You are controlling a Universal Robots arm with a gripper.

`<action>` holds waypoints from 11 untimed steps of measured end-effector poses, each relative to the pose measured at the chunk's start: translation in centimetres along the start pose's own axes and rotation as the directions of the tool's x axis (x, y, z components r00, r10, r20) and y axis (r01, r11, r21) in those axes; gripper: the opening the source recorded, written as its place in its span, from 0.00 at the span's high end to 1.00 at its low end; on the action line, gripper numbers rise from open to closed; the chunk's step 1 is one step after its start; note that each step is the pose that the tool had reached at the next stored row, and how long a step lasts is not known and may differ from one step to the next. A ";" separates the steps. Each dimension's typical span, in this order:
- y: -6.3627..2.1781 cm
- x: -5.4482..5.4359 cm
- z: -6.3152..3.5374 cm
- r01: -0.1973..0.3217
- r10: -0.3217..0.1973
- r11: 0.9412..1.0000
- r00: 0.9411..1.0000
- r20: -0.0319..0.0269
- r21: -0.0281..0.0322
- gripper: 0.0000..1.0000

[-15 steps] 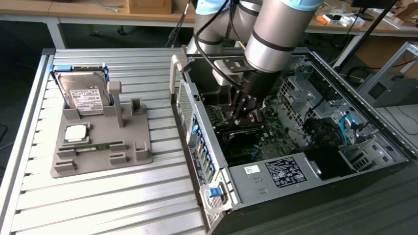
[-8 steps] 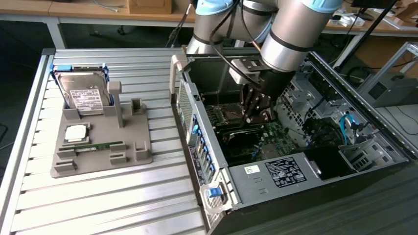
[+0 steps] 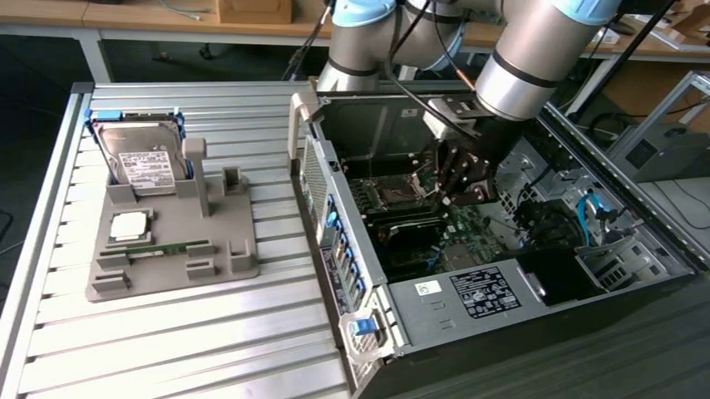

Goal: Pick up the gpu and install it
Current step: 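Press down on the gpu until it lock into place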

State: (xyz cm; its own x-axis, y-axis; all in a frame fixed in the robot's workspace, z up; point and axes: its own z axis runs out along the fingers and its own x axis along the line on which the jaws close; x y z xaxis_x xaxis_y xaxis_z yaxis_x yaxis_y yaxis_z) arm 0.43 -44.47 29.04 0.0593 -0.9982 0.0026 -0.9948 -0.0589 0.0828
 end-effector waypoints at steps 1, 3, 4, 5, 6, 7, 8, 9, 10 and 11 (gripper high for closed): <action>-0.45 0.0 -0.04 0.000 0.000 1.000 1.000 0.000 -0.002 0.89; -1.38 0.1 -0.11 0.000 0.000 1.000 1.000 0.001 -0.005 0.89; -1.82 0.1 -0.15 0.000 0.000 1.000 1.000 0.002 -0.007 0.89; -2.32 0.1 -0.19 0.000 0.000 1.000 1.000 0.002 -0.009 0.89; -2.78 0.2 -0.23 0.000 0.000 1.000 1.000 0.003 -0.010 0.89; -3.16 0.2 -0.28 0.001 -0.001 1.000 1.000 0.004 -0.010 0.89; -3.31 0.2 -0.33 0.001 -0.001 1.000 1.000 0.005 -0.010 0.89; -3.39 0.2 -0.37 0.001 -0.001 1.000 1.000 0.007 -0.010 0.89; -3.43 0.2 -0.41 0.002 -0.002 1.000 1.000 0.010 -0.010 0.89; -3.44 0.2 -0.42 0.003 -0.003 1.000 1.000 0.011 -0.010 0.89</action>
State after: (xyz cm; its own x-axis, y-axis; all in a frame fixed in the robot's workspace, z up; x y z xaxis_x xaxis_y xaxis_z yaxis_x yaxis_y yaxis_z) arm 3.89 -44.47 29.17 0.0610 -0.9981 -0.0088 -0.9938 -0.0615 0.0926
